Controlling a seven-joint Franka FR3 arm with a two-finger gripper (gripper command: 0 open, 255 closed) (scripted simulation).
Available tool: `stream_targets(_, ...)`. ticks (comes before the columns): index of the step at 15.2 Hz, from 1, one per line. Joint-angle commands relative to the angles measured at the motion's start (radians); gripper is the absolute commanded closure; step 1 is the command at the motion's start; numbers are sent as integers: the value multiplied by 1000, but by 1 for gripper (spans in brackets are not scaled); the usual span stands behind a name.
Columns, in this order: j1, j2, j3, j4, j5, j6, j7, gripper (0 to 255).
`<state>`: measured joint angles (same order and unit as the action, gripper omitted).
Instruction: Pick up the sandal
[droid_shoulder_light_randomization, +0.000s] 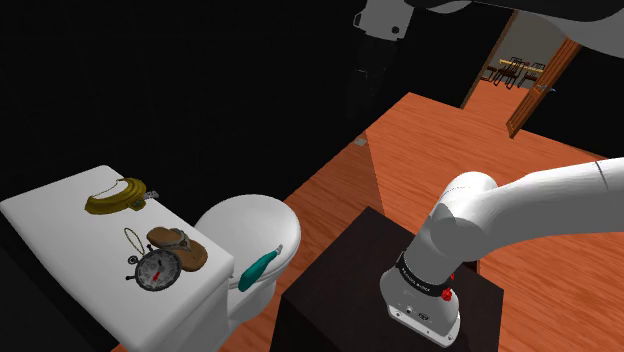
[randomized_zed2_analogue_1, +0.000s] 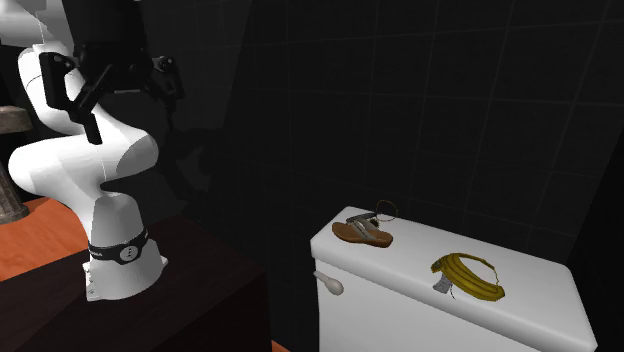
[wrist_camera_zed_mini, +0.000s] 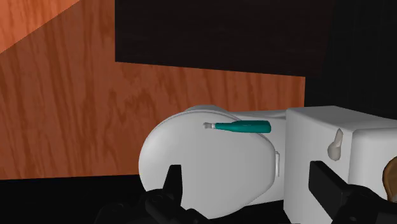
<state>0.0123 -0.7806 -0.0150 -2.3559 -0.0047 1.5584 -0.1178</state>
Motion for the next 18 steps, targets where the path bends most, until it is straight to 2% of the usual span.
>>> stream_targets(1,0,0,0,0,0,0,0,0)
stream_targets(10,64,97,142,-111,117,256,150,0)
stream_targets(18,109,278,275,-118,184,498,278,0)
